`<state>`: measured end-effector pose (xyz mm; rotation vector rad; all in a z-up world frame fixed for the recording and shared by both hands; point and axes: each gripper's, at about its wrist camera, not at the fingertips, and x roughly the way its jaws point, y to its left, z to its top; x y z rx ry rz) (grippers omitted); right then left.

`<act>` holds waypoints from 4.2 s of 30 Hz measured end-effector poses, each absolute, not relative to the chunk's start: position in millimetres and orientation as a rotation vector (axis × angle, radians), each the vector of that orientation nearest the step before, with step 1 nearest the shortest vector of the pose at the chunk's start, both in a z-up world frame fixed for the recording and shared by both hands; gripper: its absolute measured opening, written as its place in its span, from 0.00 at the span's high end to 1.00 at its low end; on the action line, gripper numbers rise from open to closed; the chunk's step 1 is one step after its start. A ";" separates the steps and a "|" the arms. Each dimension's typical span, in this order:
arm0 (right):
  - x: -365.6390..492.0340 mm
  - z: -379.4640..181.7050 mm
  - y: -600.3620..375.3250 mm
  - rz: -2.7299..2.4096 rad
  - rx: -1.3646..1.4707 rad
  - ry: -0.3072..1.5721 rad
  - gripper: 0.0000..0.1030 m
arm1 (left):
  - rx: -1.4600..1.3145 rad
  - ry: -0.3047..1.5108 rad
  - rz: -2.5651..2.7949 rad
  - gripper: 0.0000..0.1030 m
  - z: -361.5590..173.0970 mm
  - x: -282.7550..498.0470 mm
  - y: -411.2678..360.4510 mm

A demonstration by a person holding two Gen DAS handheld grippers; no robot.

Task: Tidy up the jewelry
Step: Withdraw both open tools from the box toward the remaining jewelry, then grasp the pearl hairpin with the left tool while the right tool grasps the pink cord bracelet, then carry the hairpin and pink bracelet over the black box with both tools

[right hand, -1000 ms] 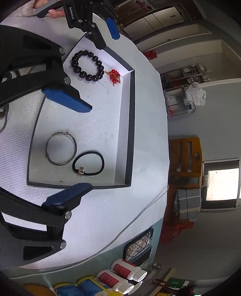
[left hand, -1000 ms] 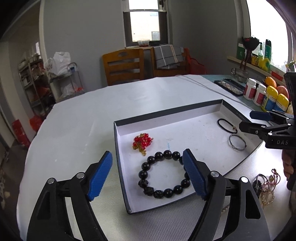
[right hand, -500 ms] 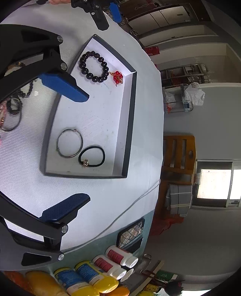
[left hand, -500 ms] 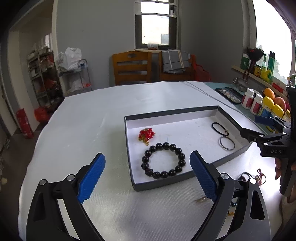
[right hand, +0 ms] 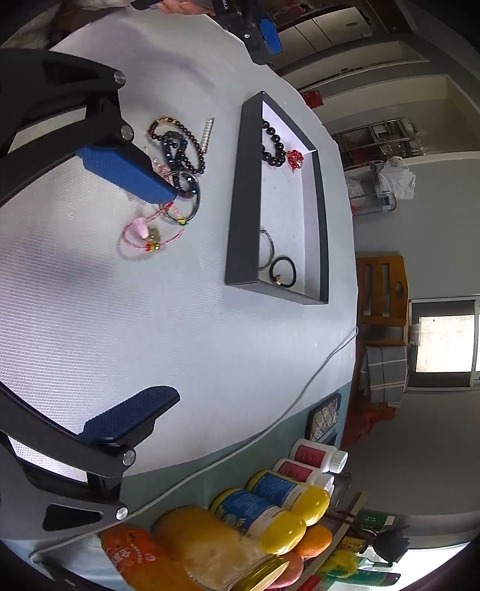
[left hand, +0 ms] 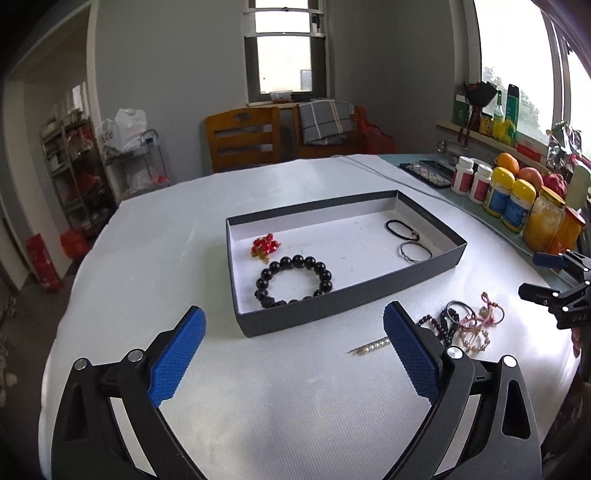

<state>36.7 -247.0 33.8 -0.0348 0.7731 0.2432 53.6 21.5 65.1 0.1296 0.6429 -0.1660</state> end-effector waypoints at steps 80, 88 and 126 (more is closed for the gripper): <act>59.6 94.1 -201.5 0.457 -0.051 0.676 0.95 | 0.281 0.755 -0.363 0.93 38.7 41.4 -11.7; 67.6 108.1 -187.2 0.462 -0.077 0.647 0.95 | 0.253 0.722 -0.354 0.93 49.7 39.8 -1.5; 226.3 47.0 -145.7 0.320 0.072 0.753 0.95 | 0.195 0.794 -0.196 0.93 19.9 227.0 -31.8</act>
